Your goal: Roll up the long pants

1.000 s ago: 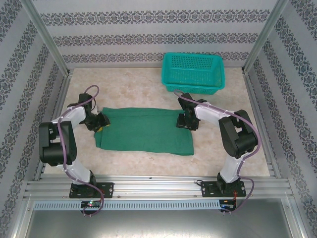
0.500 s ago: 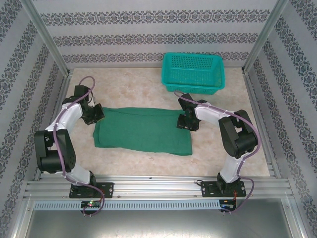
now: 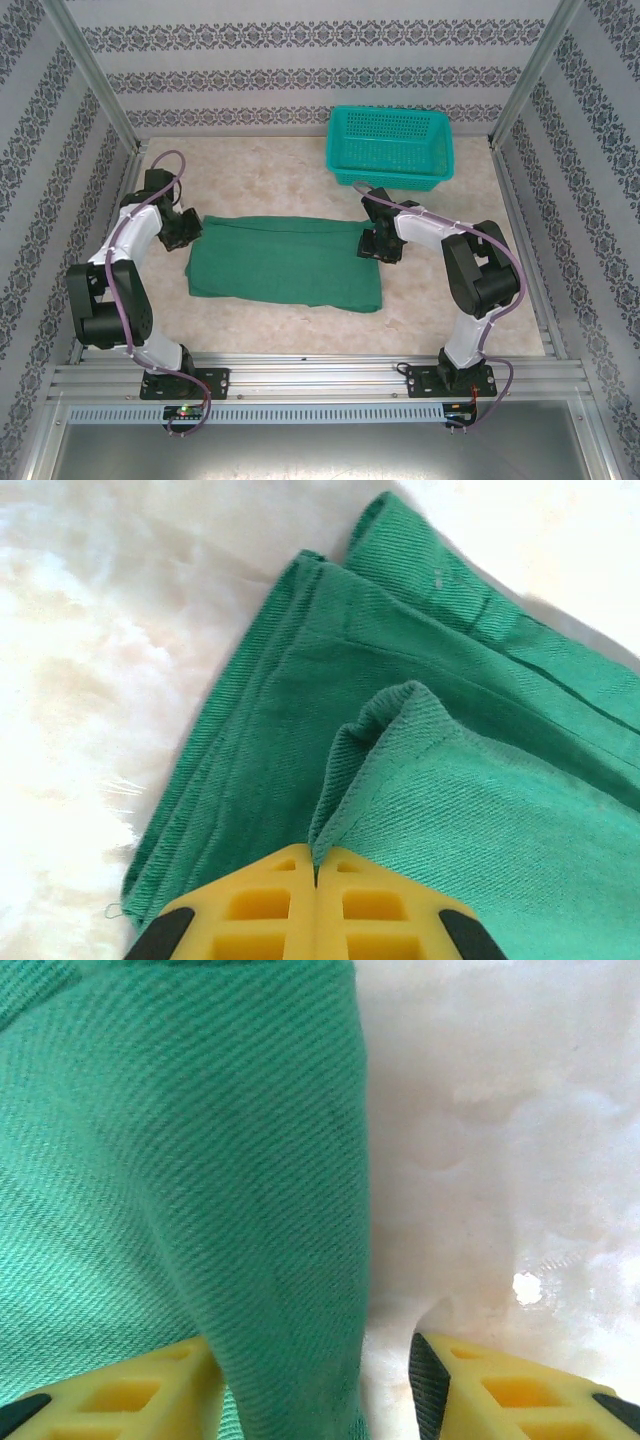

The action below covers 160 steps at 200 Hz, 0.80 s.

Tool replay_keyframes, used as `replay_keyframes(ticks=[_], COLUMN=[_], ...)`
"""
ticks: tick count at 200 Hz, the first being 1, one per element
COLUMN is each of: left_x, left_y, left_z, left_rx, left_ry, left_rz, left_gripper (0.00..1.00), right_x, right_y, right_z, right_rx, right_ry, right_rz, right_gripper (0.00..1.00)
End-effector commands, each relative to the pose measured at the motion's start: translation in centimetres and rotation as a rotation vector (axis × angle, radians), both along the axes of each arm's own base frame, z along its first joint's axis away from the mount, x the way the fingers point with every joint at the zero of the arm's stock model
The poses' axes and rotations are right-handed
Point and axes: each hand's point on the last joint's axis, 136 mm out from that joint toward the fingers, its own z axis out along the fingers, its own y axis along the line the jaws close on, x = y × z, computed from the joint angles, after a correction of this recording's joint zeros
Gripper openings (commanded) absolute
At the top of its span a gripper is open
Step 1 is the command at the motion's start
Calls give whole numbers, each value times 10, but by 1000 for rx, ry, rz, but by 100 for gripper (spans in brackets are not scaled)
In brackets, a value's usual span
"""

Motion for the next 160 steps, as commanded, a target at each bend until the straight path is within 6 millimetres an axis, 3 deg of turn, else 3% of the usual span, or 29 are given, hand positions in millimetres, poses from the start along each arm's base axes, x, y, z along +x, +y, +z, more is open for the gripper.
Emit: replay_keyframes(ticks=[1, 30, 38, 44, 46, 47, 48, 51, 79, 109, 131, 160], left_x=[-15, -10, -8, -9, -10, -10, -11, -12, -43, -75, -87, -87], left_y=[37, 41, 39, 39, 39, 40, 40, 40, 33, 2, -12, -21], left_z=[-18, -38, -40, -39, -38, -38, -37, -36, -32, -36, -42, -56], left_rx=[77, 58, 51, 65, 73, 80, 85, 98, 131, -7, -68, -120], left_ry=[76, 151, 153, 152, 154, 154, 154, 154, 141, 91, 50, 67], left_rz=[116, 135, 128, 124, 124, 125, 127, 125, 121, 136, 161, 141], left_gripper=[0, 2, 35, 54, 69, 84, 92, 99, 100, 100, 100, 100], right_x=[-1, -1, -2, -2, -3, -3, -3, -3, -7, -9, -8, -8], right_y=[-7, -5, -4, -3, -3, -3, -3, -3, -4, -1, 1, 6], right_z=[-10, -14, -13, -12, -12, -12, -12, -11, -4, 0, 2, 1], right_rx=[-23, -16, -12, -12, -12, -12, -12, -10, 0, 16, 17, 21], right_ry=[33, 38, 41, 42, 43, 43, 43, 44, 21, 23, 18, 26], right_rz=[-25, -25, -22, -20, -20, -21, -21, -21, -23, -21, -11, -1], right_gripper=[52, 52, 53, 53, 53, 53, 53, 53, 53, 53, 53, 53])
